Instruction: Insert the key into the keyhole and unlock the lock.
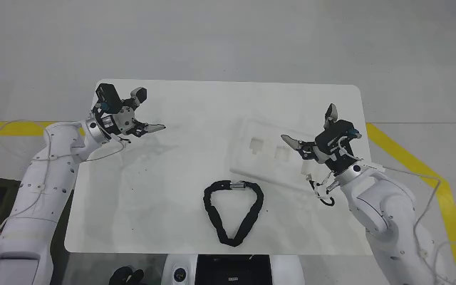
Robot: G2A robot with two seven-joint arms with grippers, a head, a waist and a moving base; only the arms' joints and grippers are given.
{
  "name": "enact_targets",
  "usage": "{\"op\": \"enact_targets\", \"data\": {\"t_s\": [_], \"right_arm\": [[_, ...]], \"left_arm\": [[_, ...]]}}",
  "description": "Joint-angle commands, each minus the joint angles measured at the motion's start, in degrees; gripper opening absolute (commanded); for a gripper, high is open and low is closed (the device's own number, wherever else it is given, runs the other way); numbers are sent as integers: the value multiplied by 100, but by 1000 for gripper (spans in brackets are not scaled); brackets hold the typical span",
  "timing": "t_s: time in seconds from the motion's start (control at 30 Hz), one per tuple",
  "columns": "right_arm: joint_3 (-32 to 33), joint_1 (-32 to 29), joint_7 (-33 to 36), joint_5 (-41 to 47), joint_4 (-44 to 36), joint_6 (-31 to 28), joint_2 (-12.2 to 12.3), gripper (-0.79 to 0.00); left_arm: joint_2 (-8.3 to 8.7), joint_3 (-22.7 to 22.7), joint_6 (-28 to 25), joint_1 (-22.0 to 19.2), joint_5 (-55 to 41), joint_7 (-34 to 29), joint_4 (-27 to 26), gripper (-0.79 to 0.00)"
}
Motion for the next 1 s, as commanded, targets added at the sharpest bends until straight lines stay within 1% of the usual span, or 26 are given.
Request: {"op": "enact_targets", "data": {"t_s": [0.0, 0.37, 0.43, 0.5, 0.63, 0.77, 0.87, 0.97], "right_arm": [[0, 0, 0, 0, 0, 0, 0, -1], [-4, -8, 4, 10, 2, 2, -1, 0], [-16, -39, 132, 96, -4, -1, -5, 0], [-25, -61, 552, 220, -55, 55, -8, 0], [-34, 28, 1695, 689, -218, 264, -14, 0], [-10, 95, 2701, 1183, -394, 628, -22, 0], [29, 88, 3406, 1437, -513, 903, -18, 0], [86, 38, 3895, 1606, -622, 1187, -15, 0]], "left_arm": [[0, 0, 0, 0, 0, 0, 0, 0], [0, 0, 0, 0, 0, 0, 0, 0], [0, 0, 0, 0, 0, 0, 0, 0], [0, 0, 0, 0, 0, 0, 0, 0], [0, 0, 0, 0, 0, 0, 0, 0], [0, 0, 0, 0, 0, 0, 0, 0], [0, 0, 0, 0, 0, 0, 0, 0], [0, 0, 0, 0, 0, 0, 0, 0]]}}
